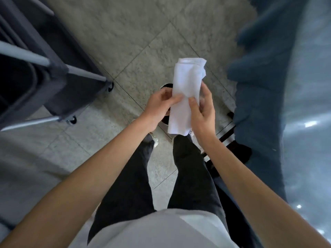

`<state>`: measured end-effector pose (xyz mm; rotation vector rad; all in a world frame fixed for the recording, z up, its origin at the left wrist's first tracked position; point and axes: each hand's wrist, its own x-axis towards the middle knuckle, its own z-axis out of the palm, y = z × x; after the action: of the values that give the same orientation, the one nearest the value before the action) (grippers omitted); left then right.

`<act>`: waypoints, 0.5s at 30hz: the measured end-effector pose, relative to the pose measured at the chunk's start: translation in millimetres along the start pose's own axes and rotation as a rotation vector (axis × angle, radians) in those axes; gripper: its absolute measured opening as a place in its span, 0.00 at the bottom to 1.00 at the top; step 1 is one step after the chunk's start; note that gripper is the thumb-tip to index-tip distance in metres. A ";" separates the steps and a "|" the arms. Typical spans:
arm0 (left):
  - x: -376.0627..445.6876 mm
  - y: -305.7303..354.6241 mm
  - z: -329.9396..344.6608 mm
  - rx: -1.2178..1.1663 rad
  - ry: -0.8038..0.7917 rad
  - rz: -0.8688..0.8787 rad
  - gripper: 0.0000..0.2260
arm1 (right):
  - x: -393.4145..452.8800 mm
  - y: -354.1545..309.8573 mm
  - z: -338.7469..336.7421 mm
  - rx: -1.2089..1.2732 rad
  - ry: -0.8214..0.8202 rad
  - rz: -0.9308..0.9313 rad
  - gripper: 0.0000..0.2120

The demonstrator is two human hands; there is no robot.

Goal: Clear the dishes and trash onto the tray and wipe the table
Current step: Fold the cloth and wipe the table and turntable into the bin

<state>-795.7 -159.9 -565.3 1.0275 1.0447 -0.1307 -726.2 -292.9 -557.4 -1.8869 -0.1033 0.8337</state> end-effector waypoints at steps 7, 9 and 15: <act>-92.5 96.4 6.6 -0.054 -0.189 0.130 0.15 | -39.9 -100.5 -47.6 0.276 -0.297 0.020 0.34; -112.6 113.4 13.7 -0.096 -0.254 0.145 0.19 | -42.9 -119.7 -62.7 0.355 -0.369 0.110 0.39; -145.8 140.8 35.7 -0.101 -0.185 0.222 0.21 | -38.9 -158.9 -102.0 0.445 -0.584 0.082 0.24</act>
<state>-775.7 -161.0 -360.6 1.0120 0.7567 0.0076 -650.0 -313.5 -381.6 -1.2015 -0.1827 1.3249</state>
